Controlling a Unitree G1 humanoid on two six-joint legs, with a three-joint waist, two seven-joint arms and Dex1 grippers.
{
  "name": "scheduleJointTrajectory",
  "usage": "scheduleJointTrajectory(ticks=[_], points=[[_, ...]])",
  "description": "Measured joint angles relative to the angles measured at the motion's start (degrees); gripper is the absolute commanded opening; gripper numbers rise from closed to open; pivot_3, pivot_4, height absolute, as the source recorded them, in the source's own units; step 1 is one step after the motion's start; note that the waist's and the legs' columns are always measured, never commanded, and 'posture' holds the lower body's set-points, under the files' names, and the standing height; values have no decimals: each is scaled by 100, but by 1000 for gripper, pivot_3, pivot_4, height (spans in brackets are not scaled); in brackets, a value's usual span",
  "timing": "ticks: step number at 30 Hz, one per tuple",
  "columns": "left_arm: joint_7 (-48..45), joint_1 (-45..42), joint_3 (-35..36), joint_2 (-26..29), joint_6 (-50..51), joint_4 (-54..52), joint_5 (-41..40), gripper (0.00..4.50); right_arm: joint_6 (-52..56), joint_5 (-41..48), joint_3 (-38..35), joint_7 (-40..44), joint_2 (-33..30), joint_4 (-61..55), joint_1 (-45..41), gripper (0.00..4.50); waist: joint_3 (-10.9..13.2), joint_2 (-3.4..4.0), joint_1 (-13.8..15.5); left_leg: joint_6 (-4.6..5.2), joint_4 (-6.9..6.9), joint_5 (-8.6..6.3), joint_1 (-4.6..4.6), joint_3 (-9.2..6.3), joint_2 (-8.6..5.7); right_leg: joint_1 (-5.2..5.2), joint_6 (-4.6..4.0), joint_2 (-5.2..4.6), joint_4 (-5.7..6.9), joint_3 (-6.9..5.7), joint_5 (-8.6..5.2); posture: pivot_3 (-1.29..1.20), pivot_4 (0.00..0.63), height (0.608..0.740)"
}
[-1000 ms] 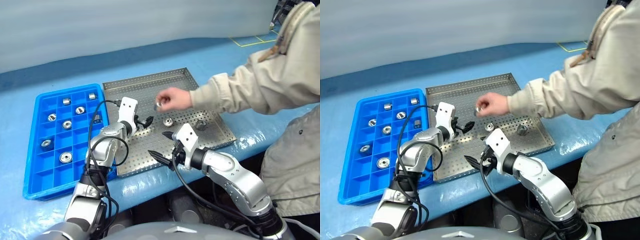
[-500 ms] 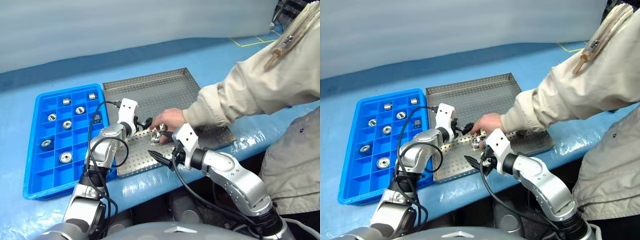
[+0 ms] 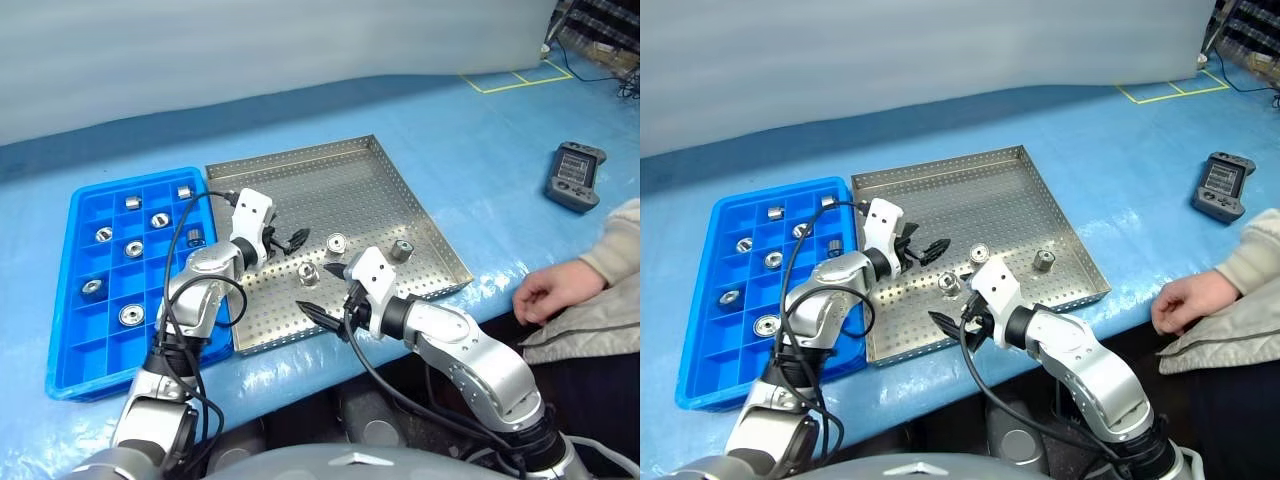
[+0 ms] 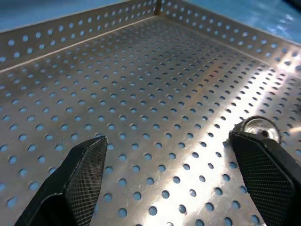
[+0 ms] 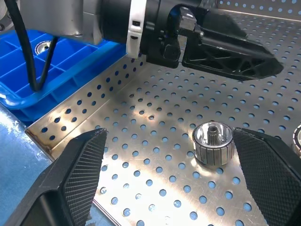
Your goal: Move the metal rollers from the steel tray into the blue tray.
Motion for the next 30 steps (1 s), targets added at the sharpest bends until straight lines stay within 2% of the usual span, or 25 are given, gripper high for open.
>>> scheduleJointTrajectory(ticks=[9,14,30], points=[[-1252,15,-777,967,-329,-166,79,4492,113,27,49,154,-272,-104,156,4500,1,1,-6,0,-2,0,-5,3,0,-9,-9,1,2,3,-7,-192,150,740],[-1648,-24,-1113,1227,-361,-166,231,4492,142,73,18,214,-402,-224,317,4500,1,1,-6,1,-3,0,-8,5,0,-15,-8,0,2,4,-8,-203,150,740],[-1897,-238,-1837,1372,-275,64,916,4492,130,-1,-430,-63,-442,-233,756,4500,1,1,-59,1,-4,0,-13,14,1,-24,-7,1,6,12,-8,-237,150,740]])
